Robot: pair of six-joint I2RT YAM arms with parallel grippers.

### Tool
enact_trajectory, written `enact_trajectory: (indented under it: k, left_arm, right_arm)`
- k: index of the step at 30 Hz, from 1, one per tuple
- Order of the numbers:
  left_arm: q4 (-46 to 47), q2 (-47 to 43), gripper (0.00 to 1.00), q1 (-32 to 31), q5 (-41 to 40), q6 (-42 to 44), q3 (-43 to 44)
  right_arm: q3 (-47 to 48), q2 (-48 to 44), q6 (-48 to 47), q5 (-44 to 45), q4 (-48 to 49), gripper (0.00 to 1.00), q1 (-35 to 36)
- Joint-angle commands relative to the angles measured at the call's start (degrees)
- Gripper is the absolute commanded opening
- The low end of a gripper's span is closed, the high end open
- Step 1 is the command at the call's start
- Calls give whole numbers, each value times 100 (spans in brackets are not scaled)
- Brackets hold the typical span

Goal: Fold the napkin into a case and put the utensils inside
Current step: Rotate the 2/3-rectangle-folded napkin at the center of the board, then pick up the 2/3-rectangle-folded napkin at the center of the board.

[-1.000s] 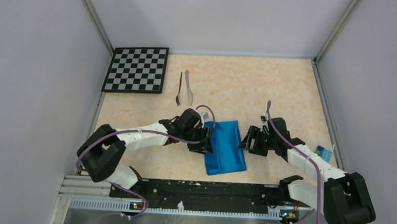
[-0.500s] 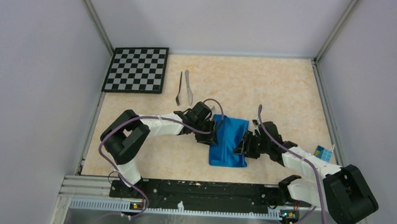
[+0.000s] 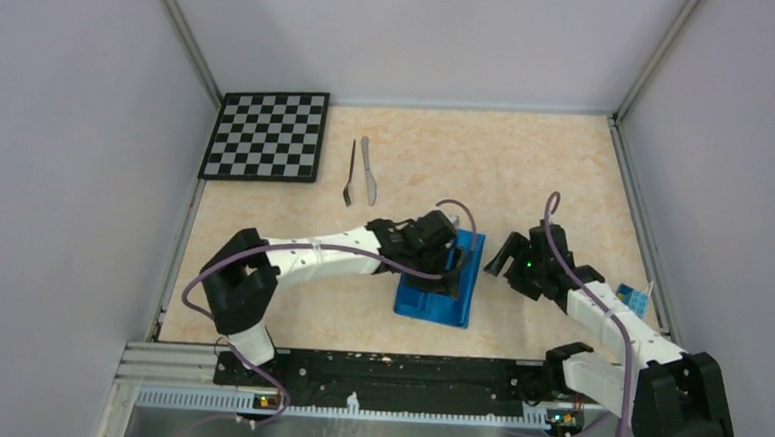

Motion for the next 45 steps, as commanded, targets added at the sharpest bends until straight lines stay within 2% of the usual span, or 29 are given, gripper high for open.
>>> enact_trajectory:
  k: [1, 4, 8, 13, 16, 22, 26, 30, 32, 34, 39, 45]
  left_arm:
    - [-1161, 810, 70, -1062, -1281, -1313, 1361]
    - [-1986, 1734, 66, -1446, -1962, -1741, 2313]
    - [-2613, 2366, 66, -1773, -2604, -1786, 3100]
    - [-2616, 2522, 65, -1901, -2847, -1707, 3125]
    - [-2537, 2599, 63, -1925, -2791, -1712, 3050]
    - [-2508, 2756, 57, -1956, -2894, -1801, 2972]
    - [-2532, 2659, 26, -1949, -2978, -1899, 2882]
    - [-1859, 2093, 12, -1877, -2785, -1633, 2262]
    - [-1525, 1789, 5, -1816, -2601, -1552, 1974]
    - [-1219, 1540, 1, -1770, -2431, -1508, 1743]
    - [-1086, 1211, 0, -1746, -2279, -1523, 1534]
    - [-1086, 1099, 0, -1736, -2241, -1504, 1509]
  right_arm:
    - [470, -232, 218, 1127, -1005, 76, -444]
    - [469, -477, 262, 1121, -1070, 77, -583]
    - [348, -763, 226, 881, -1085, 77, -988]
    - [197, -814, -40, 544, -921, 76, -1537]
    - [244, -673, -147, 542, -928, 75, -1603]
    - [188, -630, -476, -87, -627, 74, -1604]
    - [140, -430, -818, -1104, -322, 76, -1604]
    - [-234, -9, -1053, -2992, 797, 77, -1604]
    - [-575, 166, -764, -3631, 1958, 80, -1598]
    - [-669, 485, -670, -3956, 2421, 81, -1569]
    - [-888, 1176, -151, -4348, 3596, 82, -1352]
    - [-1112, 1577, 358, -4037, 4327, 81, -957]
